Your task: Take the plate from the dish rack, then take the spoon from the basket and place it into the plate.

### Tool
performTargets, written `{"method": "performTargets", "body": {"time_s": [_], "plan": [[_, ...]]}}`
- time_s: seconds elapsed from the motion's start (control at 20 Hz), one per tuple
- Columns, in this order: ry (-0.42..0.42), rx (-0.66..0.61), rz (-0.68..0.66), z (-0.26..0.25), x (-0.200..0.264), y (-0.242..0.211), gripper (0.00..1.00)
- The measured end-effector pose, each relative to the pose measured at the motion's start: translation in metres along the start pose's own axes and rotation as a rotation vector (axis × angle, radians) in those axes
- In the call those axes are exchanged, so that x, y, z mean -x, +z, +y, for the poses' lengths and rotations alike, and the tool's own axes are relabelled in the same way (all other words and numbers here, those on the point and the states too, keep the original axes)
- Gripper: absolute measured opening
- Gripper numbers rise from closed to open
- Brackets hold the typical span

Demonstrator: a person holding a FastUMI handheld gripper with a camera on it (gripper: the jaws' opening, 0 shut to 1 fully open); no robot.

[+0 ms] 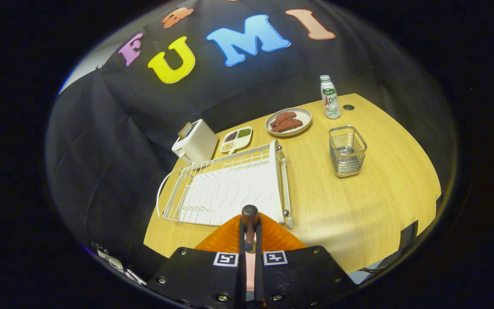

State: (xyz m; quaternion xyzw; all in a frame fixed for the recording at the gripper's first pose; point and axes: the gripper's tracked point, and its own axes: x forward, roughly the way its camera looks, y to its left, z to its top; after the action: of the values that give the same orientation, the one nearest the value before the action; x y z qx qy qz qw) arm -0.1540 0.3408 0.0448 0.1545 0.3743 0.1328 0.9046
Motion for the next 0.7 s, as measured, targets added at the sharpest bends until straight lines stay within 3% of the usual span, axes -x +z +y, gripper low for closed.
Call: {"method": "performTargets", "body": {"time_s": [0.7], "plan": [[0.057,0.154,0.037,0.050,-0.023,-0.060,0.07]]}}
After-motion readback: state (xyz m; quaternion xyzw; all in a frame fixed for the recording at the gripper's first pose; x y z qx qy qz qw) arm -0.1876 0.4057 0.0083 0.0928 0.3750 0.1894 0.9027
